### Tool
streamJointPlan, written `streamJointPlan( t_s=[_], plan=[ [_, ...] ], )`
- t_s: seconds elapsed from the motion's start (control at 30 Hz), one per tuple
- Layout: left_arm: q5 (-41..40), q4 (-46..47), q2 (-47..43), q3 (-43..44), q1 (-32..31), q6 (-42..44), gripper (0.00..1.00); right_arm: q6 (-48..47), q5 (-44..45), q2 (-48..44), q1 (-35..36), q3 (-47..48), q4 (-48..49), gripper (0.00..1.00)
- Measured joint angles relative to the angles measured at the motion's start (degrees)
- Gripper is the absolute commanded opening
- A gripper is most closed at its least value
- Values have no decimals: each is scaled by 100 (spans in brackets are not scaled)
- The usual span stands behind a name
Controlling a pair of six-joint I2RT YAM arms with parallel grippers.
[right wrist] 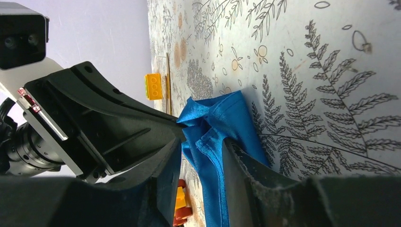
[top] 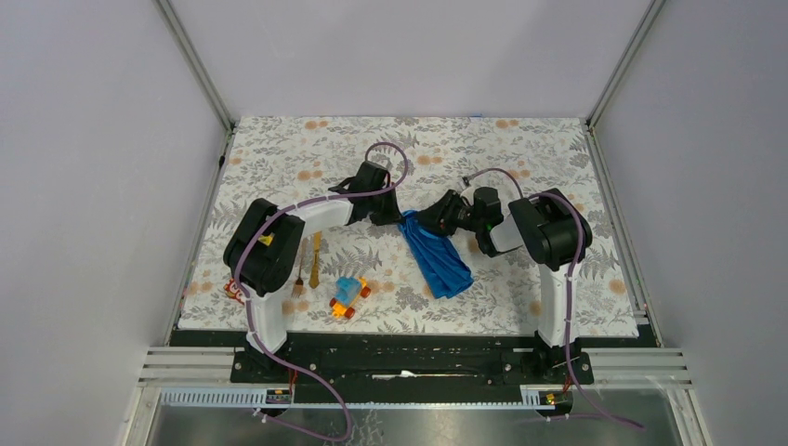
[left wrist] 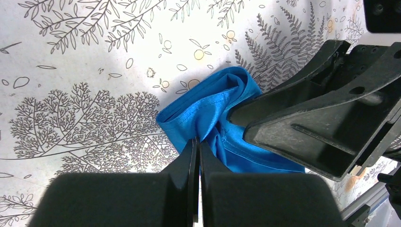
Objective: Fold the napkin into a case and place the utensils inside
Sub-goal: Stuff the top corner of the smaller-rectangle-folded napkin at the center of the board.
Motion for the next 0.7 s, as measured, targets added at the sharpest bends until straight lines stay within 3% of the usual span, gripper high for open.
streamJointPlan(
  t_s=[0.07,0.2,0.3,0.7],
  plan=[
    [2,0,0,-15,13,2,0,-39,-61,-9,-22,2,-20,39],
    [7,0,-2,-17,26,2,0,-94,-129,-7,-20,20,-85,14],
    [35,2,-2,-17,26,0,0,-83,-203,57,0,138,-116,4],
    [96,-2,-2,-17,-37,-35,0,24,291,385,450,494,-369,0]
  ],
)
